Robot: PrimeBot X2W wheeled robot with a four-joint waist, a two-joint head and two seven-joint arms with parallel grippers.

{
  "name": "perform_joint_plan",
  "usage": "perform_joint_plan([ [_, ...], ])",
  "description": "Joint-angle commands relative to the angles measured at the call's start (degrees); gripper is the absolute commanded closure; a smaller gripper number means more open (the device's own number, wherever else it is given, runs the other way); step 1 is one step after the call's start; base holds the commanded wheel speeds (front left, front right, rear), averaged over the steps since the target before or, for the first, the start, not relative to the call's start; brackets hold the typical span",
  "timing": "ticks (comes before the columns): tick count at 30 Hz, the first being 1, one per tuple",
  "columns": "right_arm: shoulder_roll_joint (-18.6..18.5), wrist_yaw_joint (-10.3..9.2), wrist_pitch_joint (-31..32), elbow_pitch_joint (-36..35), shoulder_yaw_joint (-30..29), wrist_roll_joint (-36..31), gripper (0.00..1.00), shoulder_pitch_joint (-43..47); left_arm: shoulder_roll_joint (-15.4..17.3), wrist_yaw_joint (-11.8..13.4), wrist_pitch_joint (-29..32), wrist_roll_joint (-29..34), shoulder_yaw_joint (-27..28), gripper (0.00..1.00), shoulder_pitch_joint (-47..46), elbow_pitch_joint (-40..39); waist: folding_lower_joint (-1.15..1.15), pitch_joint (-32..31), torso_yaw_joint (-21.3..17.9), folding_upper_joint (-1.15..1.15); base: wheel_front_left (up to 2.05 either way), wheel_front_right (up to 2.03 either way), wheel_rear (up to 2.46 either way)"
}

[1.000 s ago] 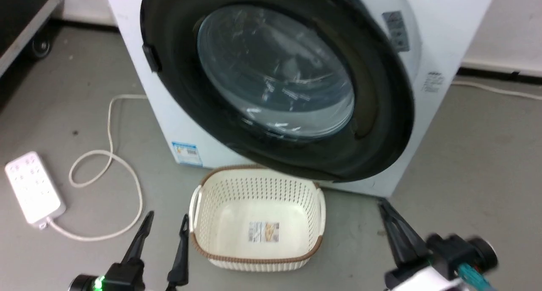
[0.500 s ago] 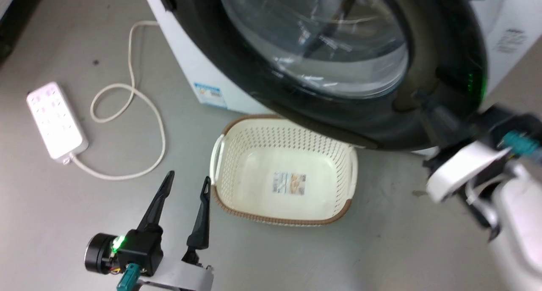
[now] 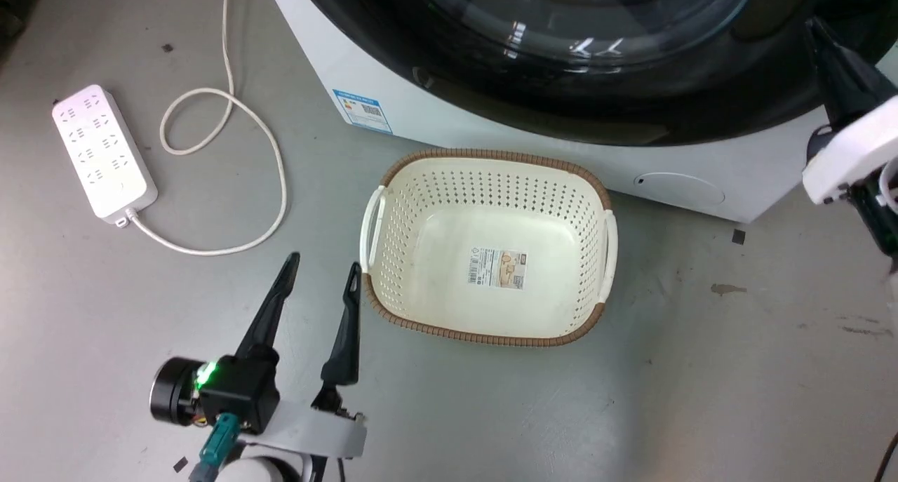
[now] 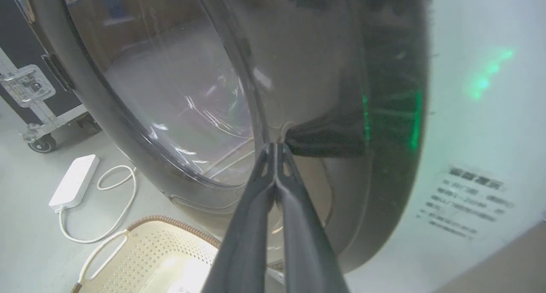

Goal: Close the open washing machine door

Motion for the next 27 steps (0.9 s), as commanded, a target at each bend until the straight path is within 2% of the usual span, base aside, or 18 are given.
perform_joint_plan([
  [1,-0.2,-0.61,-0.4,1.5,-1.6,0.6,1.0,-1.9,-0.1,0.2,-0.3,0.0,-0.2,0.0,-1.1,0.0,-0.01,0.0,0.0,0.0,0.0,0.0,0.0],
  [6,0.7,-0.61,-2.7,6.3,-2.8,0.0,1.0,-4.1,-0.2,0.8,-0.3,0.0,0.2,0.0,-1.5,0.0,-0.01,-1.1,-0.3,0.0,0.0,0.0,0.0],
  [11,1.8,-0.61,-7.0,8.2,-0.4,-0.7,1.0,-0.9,-0.3,0.8,-0.3,-0.3,0.9,0.0,-0.2,0.9,-0.01,-5.2,-1.8,0.0,0.0,0.0,0.0],
  [12,1.9,-0.61,-7.9,8.2,0.1,-0.8,0.8,0.1,-0.3,0.8,-0.3,-0.4,1.1,0.0,0.0,1.1,-0.01,-6.2,-2.2,0.0,0.0,0.0,0.0],
  [13,2.1,-0.61,-8.7,8.1,0.7,-1.0,0.15,1.4,-0.3,0.7,-0.3,-0.5,1.3,0.0,0.4,1.4,-0.01,-7.3,-2.5,0.0,0.0,0.0,0.0],
  [14,2.4,-0.61,-9.3,8.0,1.1,-1.1,0.0,2.8,-0.3,0.6,-0.3,-0.5,1.5,0.0,0.7,1.7,-0.01,-8.3,-3.0,0.0,0.0,0.0,0.0],
  [19,4.4,-0.61,-12.6,4.8,0.3,-3.7,0.0,12.0,-0.1,-0.5,-0.3,-1.8,2.3,0.0,2.6,3.7,-0.01,-13.9,-5.3,0.0,0.0,0.0,0.0],
  [20,6.7,-0.61,-13.5,0.5,-1.8,-5.8,0.0,18.8,0.2,-0.8,-0.3,-1.7,2.7,0.0,3.7,4.6,-0.01,-16.7,-7.1,0.0,0.0,0.0,0.0],
  [27,13.8,-0.61,-14.0,-13.2,-7.4,-11.7,0.0,33.5,0.2,-1.1,-0.3,-2.0,3.9,0.0,6.1,6.0,-0.01,-20.8,-10.8,0.0,0.0,0.0,0.0],
])
